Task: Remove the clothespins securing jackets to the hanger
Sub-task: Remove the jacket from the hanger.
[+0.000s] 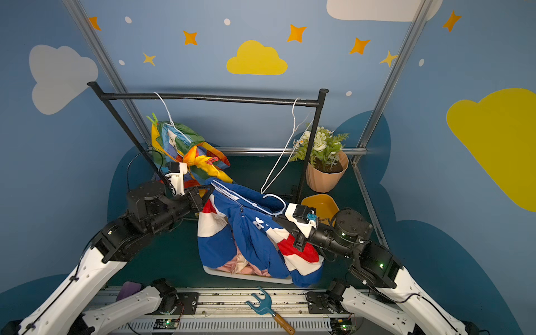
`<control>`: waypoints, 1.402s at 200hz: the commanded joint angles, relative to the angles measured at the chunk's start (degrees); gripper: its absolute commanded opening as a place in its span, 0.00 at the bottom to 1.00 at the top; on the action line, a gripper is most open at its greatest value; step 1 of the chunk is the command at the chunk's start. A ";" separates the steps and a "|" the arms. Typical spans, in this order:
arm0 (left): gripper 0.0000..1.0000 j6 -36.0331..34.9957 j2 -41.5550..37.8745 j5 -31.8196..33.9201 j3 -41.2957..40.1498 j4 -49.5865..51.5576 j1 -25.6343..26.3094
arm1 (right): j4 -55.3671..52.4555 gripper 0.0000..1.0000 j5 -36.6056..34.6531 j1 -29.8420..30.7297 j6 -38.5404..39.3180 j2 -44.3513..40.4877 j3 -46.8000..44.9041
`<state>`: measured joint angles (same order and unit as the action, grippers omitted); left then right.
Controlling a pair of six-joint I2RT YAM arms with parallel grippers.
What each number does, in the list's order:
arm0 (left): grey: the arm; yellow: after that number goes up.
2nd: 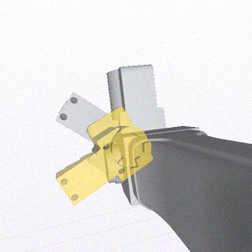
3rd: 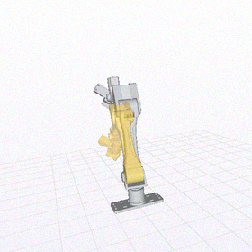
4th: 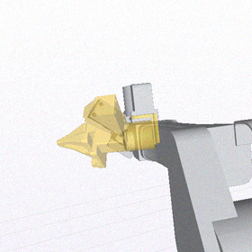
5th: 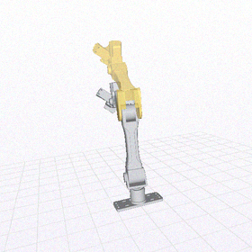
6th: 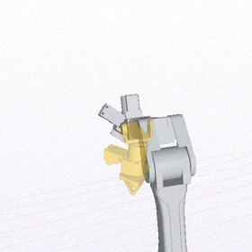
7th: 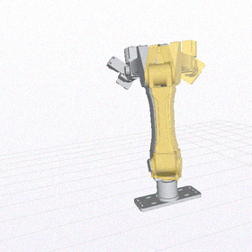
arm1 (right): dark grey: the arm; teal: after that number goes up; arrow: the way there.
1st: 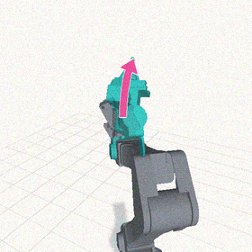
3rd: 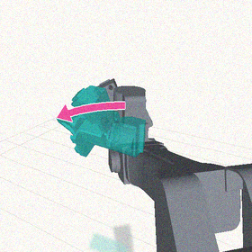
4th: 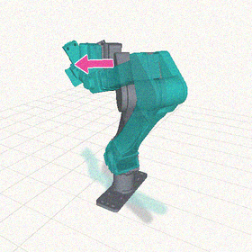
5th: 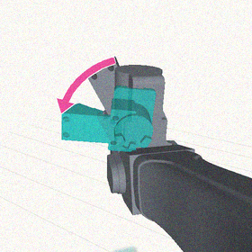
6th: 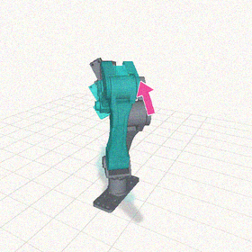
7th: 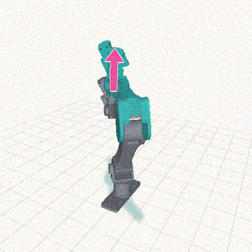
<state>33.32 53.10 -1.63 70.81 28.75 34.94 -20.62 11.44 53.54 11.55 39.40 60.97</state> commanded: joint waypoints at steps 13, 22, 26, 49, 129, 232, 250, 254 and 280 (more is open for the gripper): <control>0.04 1.40 0.20 5.79 -1.08 -2.82 -0.13 | 9.34 0.00 -0.21 -0.10 -4.42 3.68 6.65; 0.04 1.80 -0.25 7.59 -1.58 -3.08 1.38 | 9.39 0.00 0.92 -0.01 -4.20 5.49 8.27; 0.04 1.98 -0.71 8.39 -2.12 -3.58 2.01 | 9.21 0.00 1.50 0.06 -3.97 6.16 8.85; 0.04 1.93 -6.04 11.52 -4.96 -7.39 2.77 | 8.31 0.00 1.80 0.17 -2.22 6.44 7.85; 0.04 2.39 -9.39 9.93 -3.73 -6.17 0.85 | 5.01 0.00 -0.88 -0.01 -1.44 -2.17 4.35; 0.04 1.71 -4.09 8.86 -5.12 -7.94 8.71 | 12.02 0.00 -6.47 1.38 -8.66 10.23 12.47; 0.04 0.43 -4.44 12.47 -6.17 -8.60 12.66 | 12.27 0.00 -10.65 2.43 -9.32 13.20 14.54; 0.04 0.14 -4.42 12.79 -6.36 -8.79 13.37 | 12.39 0.00 -11.45 2.78 -9.48 13.97 15.01; 0.04 -2.50 -2.56 16.47 -5.94 -8.72 18.55 | 11.21 0.00 -18.43 7.04 -7.92 20.07 20.88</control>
<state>34.50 49.67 9.17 64.64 21.91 49.69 -12.23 1.74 57.21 3.62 55.79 75.88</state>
